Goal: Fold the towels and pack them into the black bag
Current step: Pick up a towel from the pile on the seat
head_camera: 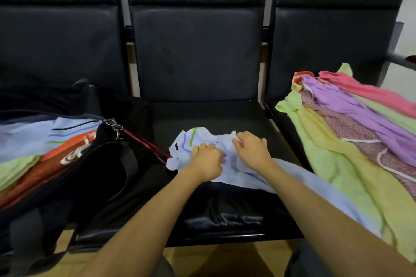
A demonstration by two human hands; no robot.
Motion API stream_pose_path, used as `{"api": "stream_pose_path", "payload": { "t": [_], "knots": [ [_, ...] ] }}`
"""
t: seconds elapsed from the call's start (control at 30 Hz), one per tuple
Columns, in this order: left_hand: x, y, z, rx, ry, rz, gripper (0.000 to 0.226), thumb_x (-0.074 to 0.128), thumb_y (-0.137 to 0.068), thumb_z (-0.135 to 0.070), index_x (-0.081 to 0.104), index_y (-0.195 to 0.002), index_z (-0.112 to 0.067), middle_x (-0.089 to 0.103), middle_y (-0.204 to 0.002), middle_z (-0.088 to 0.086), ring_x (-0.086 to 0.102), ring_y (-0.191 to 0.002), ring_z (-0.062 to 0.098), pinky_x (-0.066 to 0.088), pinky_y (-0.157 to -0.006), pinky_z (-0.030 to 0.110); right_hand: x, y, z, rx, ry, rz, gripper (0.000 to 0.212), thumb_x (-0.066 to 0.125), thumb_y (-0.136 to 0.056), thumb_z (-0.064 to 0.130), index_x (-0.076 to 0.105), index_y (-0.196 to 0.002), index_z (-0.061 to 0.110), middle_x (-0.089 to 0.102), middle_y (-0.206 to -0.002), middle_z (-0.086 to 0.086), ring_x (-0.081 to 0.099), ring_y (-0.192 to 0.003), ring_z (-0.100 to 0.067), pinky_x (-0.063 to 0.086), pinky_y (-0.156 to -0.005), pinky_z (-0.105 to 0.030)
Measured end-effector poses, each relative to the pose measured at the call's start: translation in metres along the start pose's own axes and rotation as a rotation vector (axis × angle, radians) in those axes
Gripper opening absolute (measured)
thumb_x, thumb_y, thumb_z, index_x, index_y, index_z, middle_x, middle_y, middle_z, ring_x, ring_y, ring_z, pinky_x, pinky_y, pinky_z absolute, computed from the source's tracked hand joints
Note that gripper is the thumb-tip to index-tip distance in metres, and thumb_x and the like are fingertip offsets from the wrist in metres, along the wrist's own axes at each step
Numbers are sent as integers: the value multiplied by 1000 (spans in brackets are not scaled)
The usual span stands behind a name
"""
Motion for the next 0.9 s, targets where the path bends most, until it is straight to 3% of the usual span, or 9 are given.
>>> {"api": "stream_pose_path", "payload": {
  "t": [0.13,0.3,0.4,0.5,0.6,0.67,0.73,0.8,0.9],
  "knots": [
    [30,6,3,41,-72,124,32,46,-90,-21,58,-119,-22,49,-129,4,37,-125,28,22,-103,39,32,11,-2,-112,174,175,16,38,-97,22,54,-95,22,58,-112,0,53,-111,-20,28,-90,-36],
    [40,-4,16,19,-54,80,34,41,-94,-21,56,-124,-19,54,-131,3,48,-122,25,34,-97,34,59,4,-8,-183,281,414,34,34,-98,25,57,-123,25,47,-138,5,37,-131,-12,15,-111,-43],
    [48,-13,30,-54,-51,98,41,36,-97,-24,45,-137,-24,44,-143,-2,38,-133,20,20,-111,36,71,-2,-8,-170,186,485,38,28,-101,25,48,-133,20,26,-154,3,14,-144,-11,1,-116,-45],
    [46,-19,41,-90,-52,18,41,35,-97,-23,42,-138,-24,41,-145,-5,35,-135,15,14,-114,37,83,-7,-5,-174,144,511,42,23,-103,26,39,-141,17,14,-159,4,0,-147,-11,-3,-116,-46],
    [42,-18,47,-121,-104,-75,41,35,-97,-18,39,-138,-22,41,-144,-5,36,-134,14,14,-114,37,91,-13,1,-141,74,532,44,21,-103,26,33,-144,17,10,-160,5,-2,-147,-13,-4,-116,-47],
    [38,-16,48,-131,-148,-103,42,36,-96,-16,38,-137,-20,43,-142,-2,37,-132,17,16,-114,37,87,-16,8,-102,-24,479,37,24,-102,24,47,-130,17,35,-149,1,22,-142,-16,5,-117,-46],
    [34,-15,45,-106,-183,-145,40,38,-94,-16,41,-133,-19,47,-136,0,39,-128,21,20,-110,35,70,-20,13,-23,-130,347,28,29,-100,21,52,-84,24,60,-98,0,50,-101,-19,25,-109,-40],
    [31,-14,39,-60,-203,-181,36,39,-93,-17,47,-128,-19,48,-128,3,39,-123,25,22,-106,34,48,-24,17,0,-222,171,36,36,-99,20,34,-63,27,46,-64,5,45,-73,-17,34,-87,-33],
    [32,-14,25,1,-211,-186,32,38,-95,-17,55,-122,-15,47,-122,8,39,-116,28,26,-100,35,28,-26,14,1,-436,23,38,46,-96,17,32,-61,17,38,-58,4,36,-57,-12,31,-67,-29]
  ]
}}
Point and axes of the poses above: each hand's wrist, its own y-axis away from the middle knuckle, its own x-axis out of the palm, z = x × y, the point moved 7 cm from there along -y, towards the middle knuckle
